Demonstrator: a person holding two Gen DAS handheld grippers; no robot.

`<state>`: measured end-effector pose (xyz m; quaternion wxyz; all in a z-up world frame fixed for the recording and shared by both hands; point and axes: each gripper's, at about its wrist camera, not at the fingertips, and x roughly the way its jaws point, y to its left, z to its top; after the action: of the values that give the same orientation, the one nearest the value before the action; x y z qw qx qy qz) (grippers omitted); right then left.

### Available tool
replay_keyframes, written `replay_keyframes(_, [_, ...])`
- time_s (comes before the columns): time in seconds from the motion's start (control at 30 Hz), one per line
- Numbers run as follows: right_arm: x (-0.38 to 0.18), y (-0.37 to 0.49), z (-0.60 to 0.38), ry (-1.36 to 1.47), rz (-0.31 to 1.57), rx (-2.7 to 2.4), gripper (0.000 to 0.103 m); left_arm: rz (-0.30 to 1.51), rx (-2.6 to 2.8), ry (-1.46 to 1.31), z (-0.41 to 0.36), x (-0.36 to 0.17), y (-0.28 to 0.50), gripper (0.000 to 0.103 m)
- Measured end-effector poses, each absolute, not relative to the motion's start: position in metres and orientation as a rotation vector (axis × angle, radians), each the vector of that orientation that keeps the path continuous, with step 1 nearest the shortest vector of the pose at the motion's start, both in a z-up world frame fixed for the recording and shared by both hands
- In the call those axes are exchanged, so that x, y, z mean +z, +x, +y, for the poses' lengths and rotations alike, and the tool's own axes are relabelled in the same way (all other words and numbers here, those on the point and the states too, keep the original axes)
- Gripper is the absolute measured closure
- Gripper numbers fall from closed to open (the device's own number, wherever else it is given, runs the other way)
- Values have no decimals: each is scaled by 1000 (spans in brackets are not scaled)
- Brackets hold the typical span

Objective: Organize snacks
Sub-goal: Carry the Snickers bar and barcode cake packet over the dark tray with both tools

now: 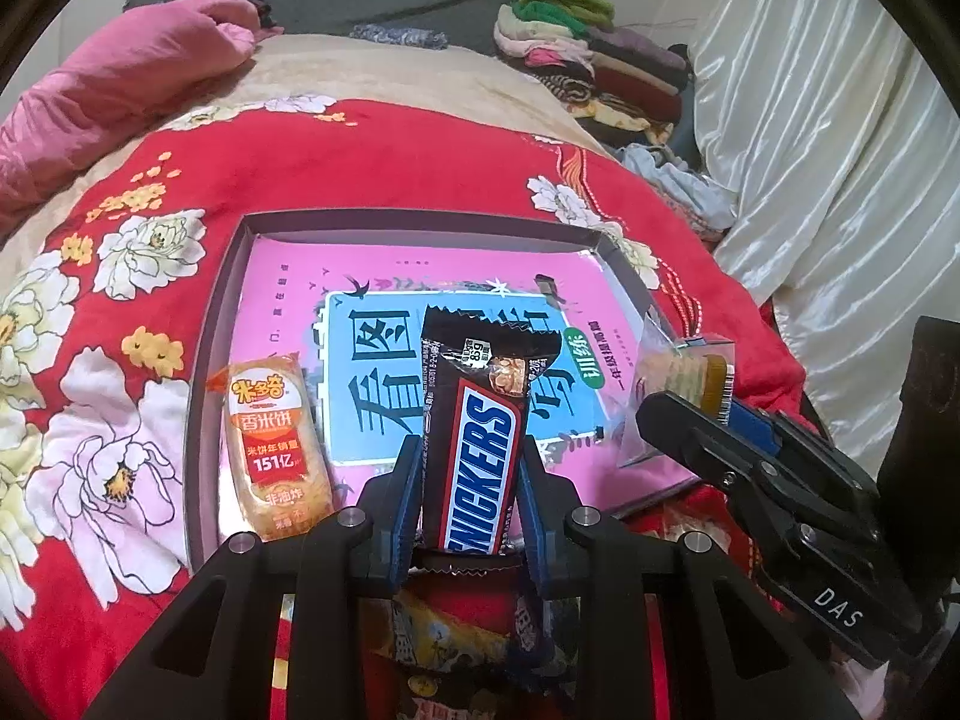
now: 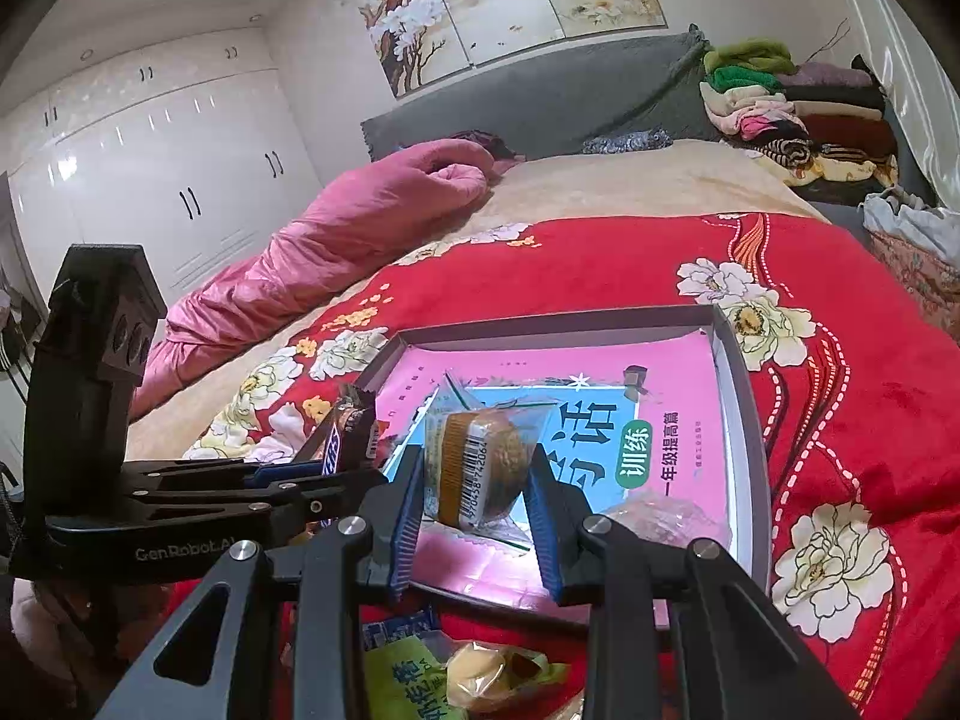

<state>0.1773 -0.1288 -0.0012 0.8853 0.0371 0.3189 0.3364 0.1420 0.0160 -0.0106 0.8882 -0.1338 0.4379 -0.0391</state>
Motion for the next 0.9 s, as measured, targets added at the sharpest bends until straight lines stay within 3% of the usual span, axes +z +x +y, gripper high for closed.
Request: replay_keyframes(0.9, [-21,186,-119,45,747,689,70,949,-80,-254,11,-26,151,73])
